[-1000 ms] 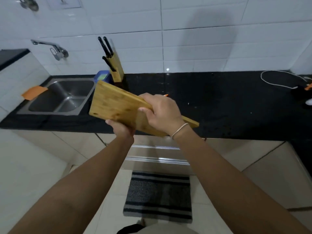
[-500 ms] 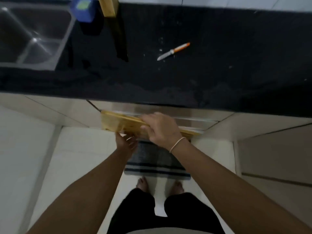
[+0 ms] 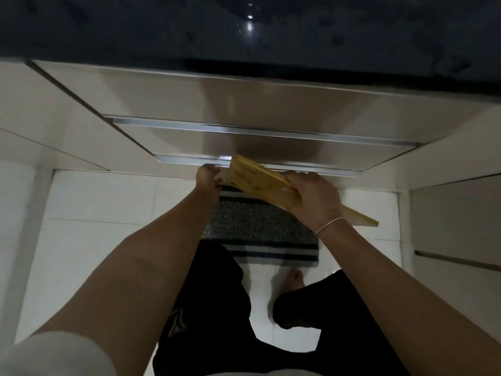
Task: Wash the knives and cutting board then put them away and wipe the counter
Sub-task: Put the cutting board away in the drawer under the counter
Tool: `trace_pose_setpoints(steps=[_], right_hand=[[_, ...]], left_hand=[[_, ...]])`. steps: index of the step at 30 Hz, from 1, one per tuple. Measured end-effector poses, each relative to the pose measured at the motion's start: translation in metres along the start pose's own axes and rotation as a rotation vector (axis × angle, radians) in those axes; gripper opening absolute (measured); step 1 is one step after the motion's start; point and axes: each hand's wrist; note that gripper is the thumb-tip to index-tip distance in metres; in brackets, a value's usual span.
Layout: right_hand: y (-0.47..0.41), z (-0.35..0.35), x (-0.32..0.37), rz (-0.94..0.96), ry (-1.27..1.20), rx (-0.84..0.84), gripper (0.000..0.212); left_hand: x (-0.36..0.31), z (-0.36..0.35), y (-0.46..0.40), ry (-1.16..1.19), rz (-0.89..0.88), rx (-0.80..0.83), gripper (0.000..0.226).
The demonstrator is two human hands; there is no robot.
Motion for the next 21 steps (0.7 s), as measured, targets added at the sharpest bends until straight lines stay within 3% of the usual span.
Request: trace_pose_setpoints(steps=[7,12,21], right_hand=[[0.001,-0.019,-0.009,-0.053,0.02,-0.068,0.027],[-0.005,-0.019,0.002,-0.065,0.016,-0.069,0.034],[0.013,-0.016,0.0,-0.109,-0.023,-0.037,0.036]], left_hand=[[0.011,-0.017,-0.025,0.249,0.073,-0.016,0.022],[0.008,-0.028,-0.02,0.234,0.012,-0.055,0.008],[0.009,-0.028,-0.016,0.245,0.084,0.017,0.014]])
Point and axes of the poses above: each hand's wrist, its own y-axis away from the middle knuckle, its own z-axis out of the back of the hand, x = y × z, and after that the axes turned 6 degrees about -x, right-handed
